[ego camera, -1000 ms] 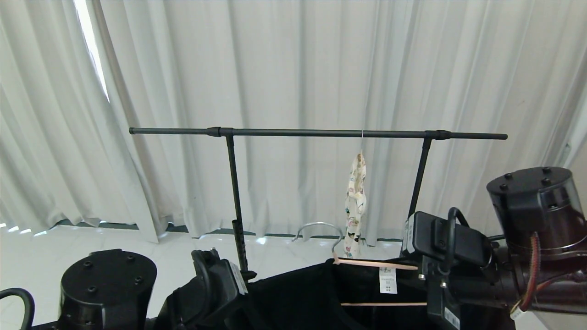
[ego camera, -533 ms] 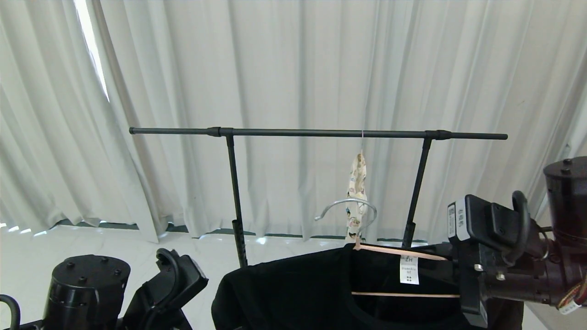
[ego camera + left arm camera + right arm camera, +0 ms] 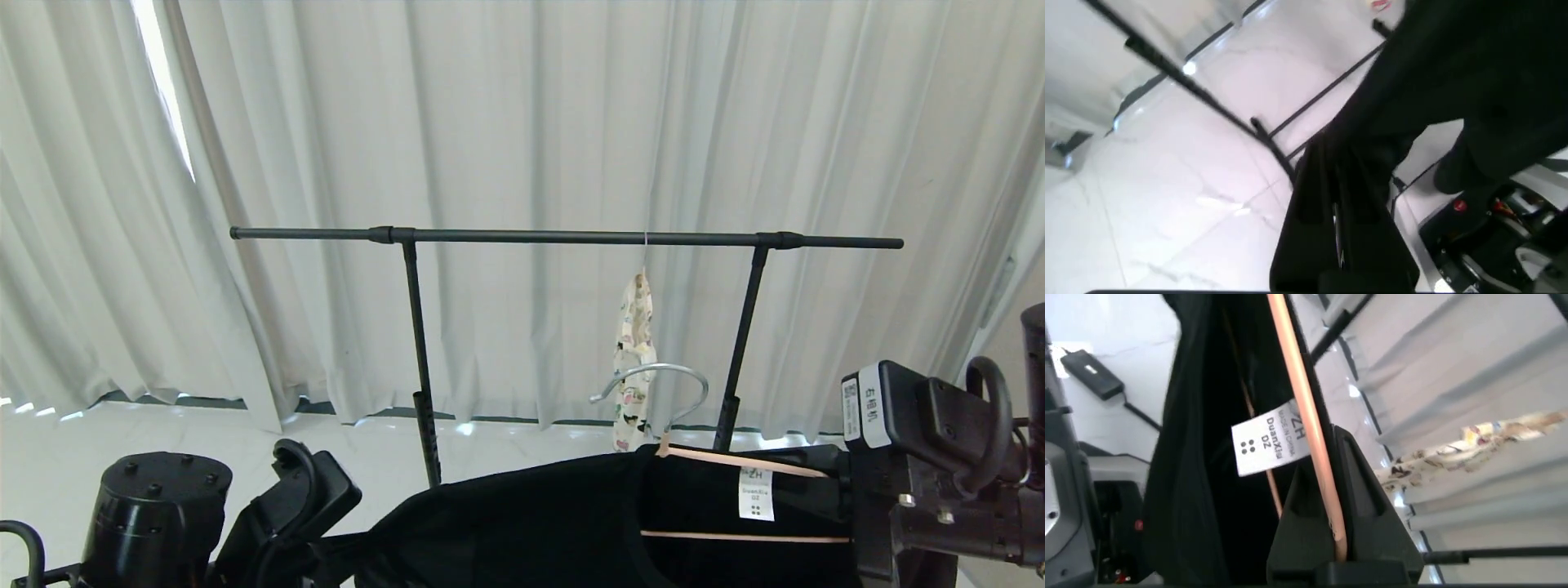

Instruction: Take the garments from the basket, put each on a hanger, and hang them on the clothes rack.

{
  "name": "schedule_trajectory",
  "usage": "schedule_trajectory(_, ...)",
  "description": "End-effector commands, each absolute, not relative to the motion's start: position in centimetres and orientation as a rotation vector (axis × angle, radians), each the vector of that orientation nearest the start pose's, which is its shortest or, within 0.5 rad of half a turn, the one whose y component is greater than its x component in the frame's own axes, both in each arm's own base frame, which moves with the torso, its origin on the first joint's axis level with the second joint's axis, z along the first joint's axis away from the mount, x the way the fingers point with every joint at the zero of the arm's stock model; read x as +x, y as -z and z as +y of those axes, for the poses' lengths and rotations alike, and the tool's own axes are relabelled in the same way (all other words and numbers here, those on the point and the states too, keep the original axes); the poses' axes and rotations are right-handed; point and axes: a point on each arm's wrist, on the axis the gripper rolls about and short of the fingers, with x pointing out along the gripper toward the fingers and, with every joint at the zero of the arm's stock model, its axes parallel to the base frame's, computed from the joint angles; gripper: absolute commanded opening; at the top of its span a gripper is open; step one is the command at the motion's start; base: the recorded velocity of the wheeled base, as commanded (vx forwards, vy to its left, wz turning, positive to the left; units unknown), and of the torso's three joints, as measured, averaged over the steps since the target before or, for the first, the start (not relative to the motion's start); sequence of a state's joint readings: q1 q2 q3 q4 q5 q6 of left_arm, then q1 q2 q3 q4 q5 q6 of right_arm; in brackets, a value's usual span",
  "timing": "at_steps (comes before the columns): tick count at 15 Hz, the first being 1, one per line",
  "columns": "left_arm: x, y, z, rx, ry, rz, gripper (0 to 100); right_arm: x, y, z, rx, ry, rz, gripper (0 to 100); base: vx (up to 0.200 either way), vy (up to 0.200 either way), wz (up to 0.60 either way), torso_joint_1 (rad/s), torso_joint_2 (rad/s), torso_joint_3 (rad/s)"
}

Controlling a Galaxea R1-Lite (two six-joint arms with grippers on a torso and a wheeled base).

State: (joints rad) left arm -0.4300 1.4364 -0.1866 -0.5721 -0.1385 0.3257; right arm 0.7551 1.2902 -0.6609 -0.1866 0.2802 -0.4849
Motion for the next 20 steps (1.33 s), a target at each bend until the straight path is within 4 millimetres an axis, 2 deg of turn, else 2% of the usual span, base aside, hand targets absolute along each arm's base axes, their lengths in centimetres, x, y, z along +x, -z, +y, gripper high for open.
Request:
schedule_trajectory(1,15.4,-8.9,-6.2,0.392,0.578,0.609,0,14.0,-20.6,13.2,-0.533,-1.078,0.189,0,0.000,0.000,0.00,0.000,0.00,0.000)
schedule_trajectory(4,16.5,-8.3,-4.3,0.358,0.446,0.669,0,14.6,-20.8,12.5,-0.521,-1.028,0.181,0,0.000,0.000,0.00,0.000,0.00,0.000)
schedule_trajectory(7,16.6,-9.3,-5.0,0.366,0.478,0.607,0,14.9,-21.0,12.4,-0.486,-1.006,0.174,0,0.000,0.000,0.00,0.000,0.00,0.000)
schedule_trajectory(8,16.6,-9.7,-5.3,0.369,0.490,0.583,100,14.9,-21.0,12.4,-0.482,-1.000,0.177,0,0.000,0.000,0.00,0.000,0.00,0.000)
schedule_trajectory(12,16.8,-10.2,-5.8,0.365,0.503,0.521,100,15.2,-21.0,11.9,-0.476,-0.970,0.185,0,0.000,0.000,0.00,0.000,0.00,0.000)
schedule_trajectory(16,16.1,-12.0,-5.5,0.302,0.472,0.419,100,17.1,-20.8,9.0,-0.449,-0.796,0.234,0,0.000,0.000,0.00,0.000,0.00,0.000)
schedule_trajectory(17,15.7,-12.7,-5.3,0.263,0.455,0.388,100,17.8,-20.2,7.5,-0.442,-0.706,0.277,0,0.000,0.000,0.00,0.000,0.00,0.000)
schedule_trajectory(20,15.8,-13.0,-3.5,0.254,0.250,0.388,100,18.1,-18.7,4.8,-0.440,-0.497,0.373,0,0.000,0.000,0.00,0.000,0.00,0.000)
